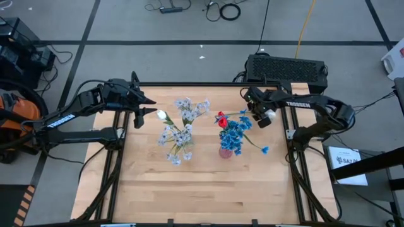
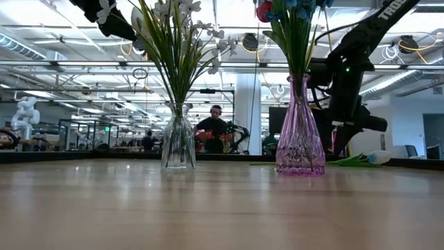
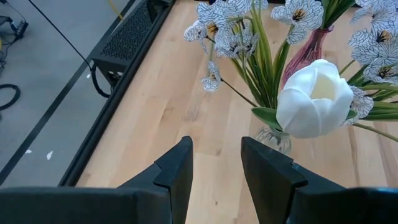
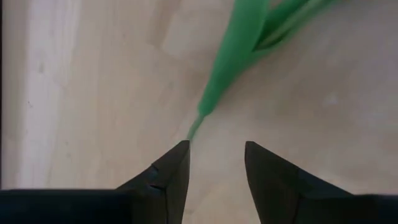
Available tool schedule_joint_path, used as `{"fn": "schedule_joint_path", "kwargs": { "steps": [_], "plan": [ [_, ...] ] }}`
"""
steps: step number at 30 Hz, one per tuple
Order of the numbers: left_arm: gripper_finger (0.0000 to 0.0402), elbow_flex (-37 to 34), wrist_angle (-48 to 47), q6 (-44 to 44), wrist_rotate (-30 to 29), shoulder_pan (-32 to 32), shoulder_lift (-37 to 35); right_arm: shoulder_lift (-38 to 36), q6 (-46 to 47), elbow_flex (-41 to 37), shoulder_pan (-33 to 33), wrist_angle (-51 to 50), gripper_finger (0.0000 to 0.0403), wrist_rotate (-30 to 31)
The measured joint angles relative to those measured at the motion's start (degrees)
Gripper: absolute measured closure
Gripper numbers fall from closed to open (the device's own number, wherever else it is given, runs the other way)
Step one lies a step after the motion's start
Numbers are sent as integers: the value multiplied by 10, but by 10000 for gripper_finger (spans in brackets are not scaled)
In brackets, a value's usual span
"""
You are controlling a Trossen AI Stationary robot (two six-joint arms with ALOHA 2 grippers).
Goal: Sort flowers into vase by color
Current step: Put the white flower into the transparent vase
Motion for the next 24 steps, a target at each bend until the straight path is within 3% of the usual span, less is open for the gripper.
{"fn": "schedule_joint_path", "kwargs": {
  "steps": [16,20,24],
  "plan": [
    [259,0,-5,22,0,0,0,74,-79,3,-70,19,259,-69],
    [259,0,-5,24,0,0,0,95,-158,4,-82,12,287,-99],
    [259,0,-5,15,0,0,0,105,-259,4,-87,7,346,-112]
  ]
}}
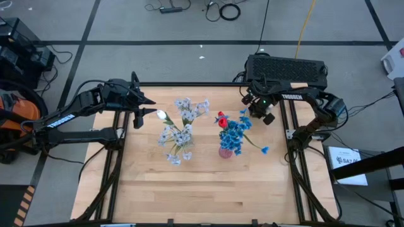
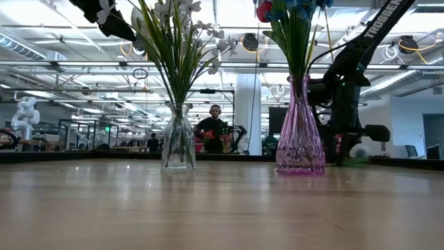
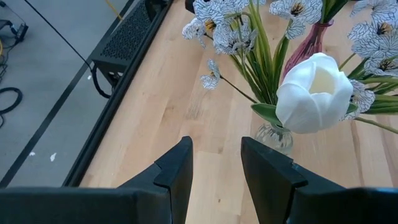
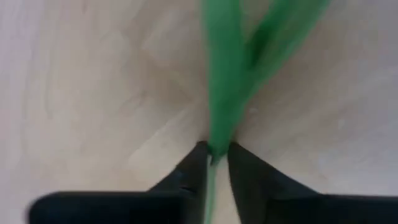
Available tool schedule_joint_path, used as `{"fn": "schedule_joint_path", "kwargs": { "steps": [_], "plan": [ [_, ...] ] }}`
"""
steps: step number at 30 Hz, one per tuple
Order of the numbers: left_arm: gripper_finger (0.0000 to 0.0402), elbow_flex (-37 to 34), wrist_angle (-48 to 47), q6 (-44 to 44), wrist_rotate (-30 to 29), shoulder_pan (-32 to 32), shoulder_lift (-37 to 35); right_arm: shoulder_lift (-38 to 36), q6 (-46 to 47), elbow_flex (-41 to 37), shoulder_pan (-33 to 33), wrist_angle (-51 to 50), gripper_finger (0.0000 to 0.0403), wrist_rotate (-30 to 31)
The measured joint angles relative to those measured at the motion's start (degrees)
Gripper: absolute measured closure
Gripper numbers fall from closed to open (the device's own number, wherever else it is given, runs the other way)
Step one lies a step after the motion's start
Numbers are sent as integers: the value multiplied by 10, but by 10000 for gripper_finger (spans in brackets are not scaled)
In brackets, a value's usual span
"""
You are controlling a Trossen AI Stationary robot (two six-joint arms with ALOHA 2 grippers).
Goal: Sort flowers into vase by color
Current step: Put the white flower into the transparent vase
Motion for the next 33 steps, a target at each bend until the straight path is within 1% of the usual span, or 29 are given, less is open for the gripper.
{"fn": "schedule_joint_path", "kwargs": {
  "steps": [2,4,8,12,16,18,21,25,28,33],
  "plan": [
    [259,0,0,-1,0,0,0,0,-55,0,0,-1,380,1],
    [259,0,4,-7,0,0,1,1,-115,0,0,-1,395,2],
    [259,0,4,-36,0,0,4,-1,-247,-1,2,-2,387,1],
    [259,0,4,-96,0,0,6,-17,-323,-4,11,-3,391,5],
    [259,0,4,-174,-6,0,6,-48,-402,-8,21,-8,399,16],
    [259,0,4,-205,-7,0,6,-74,-449,-9,24,-10,400,12],
    [259,0,4,-245,-10,-10,6,-131,-507,-7,38,-14,400,14],
    [259,0,5,-310,-16,-37,6,-244,-552,-7,62,-19,401,14],
    [259,0,24,-355,-35,-69,6,-343,-564,-7,78,-18,401,14],
    [259,0,75,-392,-70,-144,6,-514,-566,-6,96,-13,401,9]
  ]
}}
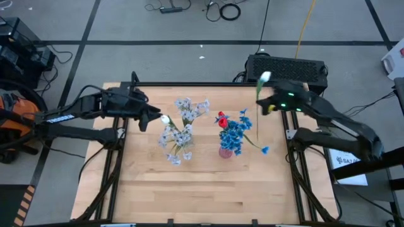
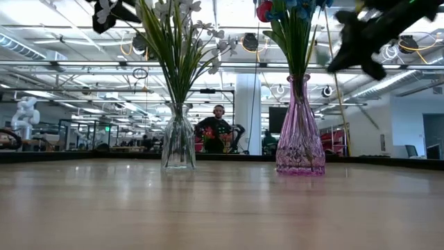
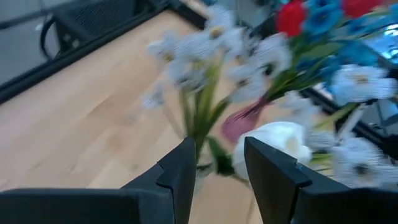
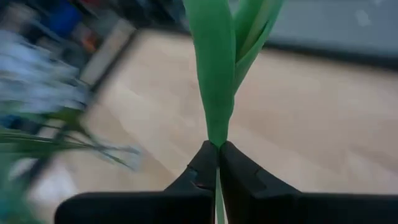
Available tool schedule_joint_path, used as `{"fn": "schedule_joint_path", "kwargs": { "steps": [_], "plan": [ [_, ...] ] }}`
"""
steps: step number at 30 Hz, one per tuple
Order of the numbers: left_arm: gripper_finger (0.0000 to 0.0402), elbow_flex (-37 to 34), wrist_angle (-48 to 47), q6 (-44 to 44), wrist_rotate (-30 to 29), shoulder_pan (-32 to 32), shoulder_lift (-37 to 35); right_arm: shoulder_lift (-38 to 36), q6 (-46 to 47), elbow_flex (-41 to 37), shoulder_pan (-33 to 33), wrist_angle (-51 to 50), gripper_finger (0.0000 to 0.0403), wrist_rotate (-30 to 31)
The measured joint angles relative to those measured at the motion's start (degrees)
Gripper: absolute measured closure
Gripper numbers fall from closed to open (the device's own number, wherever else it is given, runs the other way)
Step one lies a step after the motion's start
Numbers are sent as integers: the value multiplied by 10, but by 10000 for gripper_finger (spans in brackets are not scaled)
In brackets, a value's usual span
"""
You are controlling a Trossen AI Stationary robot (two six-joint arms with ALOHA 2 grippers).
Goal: Sort flowers into vase by color
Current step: Put the white flower into the transparent vase
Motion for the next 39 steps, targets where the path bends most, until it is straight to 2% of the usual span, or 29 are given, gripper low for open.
{"fn": "schedule_joint_path", "kwargs": {
  "steps": [7,11,15,21,27,33,39],
  "plan": [
    [259,0,75,2,-70,-80,0,-179,32,2,56,38,402,-18],
    [259,0,127,32,-93,-94,0,-218,30,2,87,72,403,-33],
    [259,0,225,66,-107,-96,5,-220,25,2,113,139,403,-46],
    [259,1,365,132,-100,-96,27,-185,14,2,139,393,403,-120],
    [259,1,379,137,-98,-96,59,-131,31,2,143,649,403,-123],
    [259,1,418,140,-89,-96,105,-17,75,10,153,738,402,-125],
    [259,35,444,171,-70,-95,138,143,22,134,195,712,402,-180]
  ]
}}
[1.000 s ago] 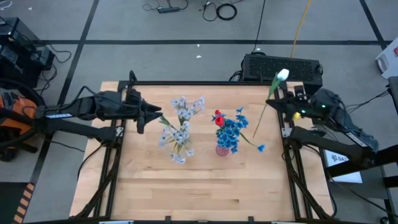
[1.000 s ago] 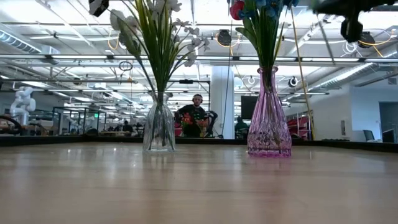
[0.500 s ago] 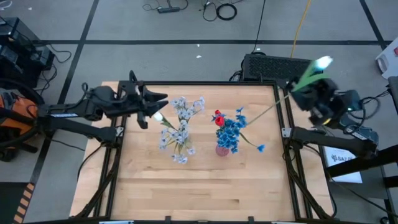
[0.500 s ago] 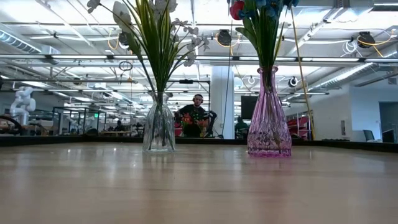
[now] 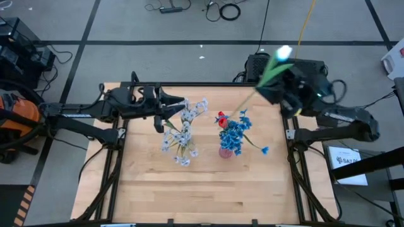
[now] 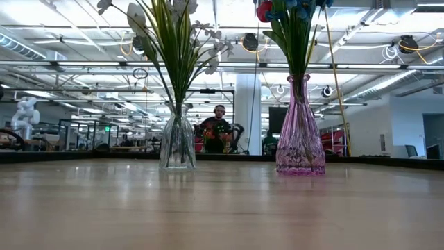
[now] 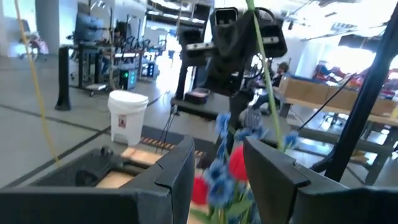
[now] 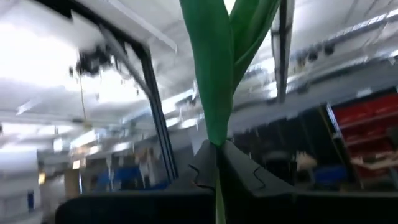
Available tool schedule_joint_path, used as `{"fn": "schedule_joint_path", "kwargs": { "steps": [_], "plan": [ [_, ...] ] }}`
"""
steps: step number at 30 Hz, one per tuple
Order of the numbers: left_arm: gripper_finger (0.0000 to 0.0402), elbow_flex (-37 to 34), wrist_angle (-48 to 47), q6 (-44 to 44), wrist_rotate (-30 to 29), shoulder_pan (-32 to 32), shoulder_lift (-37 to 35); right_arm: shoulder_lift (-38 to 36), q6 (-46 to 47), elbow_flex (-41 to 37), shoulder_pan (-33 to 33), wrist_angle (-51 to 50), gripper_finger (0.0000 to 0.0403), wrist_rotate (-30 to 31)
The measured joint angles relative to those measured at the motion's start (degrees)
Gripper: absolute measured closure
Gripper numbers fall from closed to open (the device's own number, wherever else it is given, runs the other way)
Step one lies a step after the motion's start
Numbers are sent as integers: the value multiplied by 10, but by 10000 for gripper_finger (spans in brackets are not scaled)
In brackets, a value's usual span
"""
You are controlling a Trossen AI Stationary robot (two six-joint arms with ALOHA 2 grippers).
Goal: Sort flowers into vase by color
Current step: Put the white flower into the transparent vase
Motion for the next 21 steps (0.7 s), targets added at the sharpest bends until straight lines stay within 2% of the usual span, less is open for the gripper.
{"fn": "schedule_joint_path", "kwargs": {
  "steps": [6,11,16,21],
  "plan": [
    [259,64,-10,51,44,0,40,144,-114,191,29,-216,402,-18],
    [259,95,-13,60,68,0,70,237,-183,320,52,-328,402,-40],
    [259,112,-14,58,82,0,91,302,-236,393,72,-406,402,-43],
    [259,113,-20,55,84,0,98,336,-259,422,83,-415,402,-42]
  ]
}}
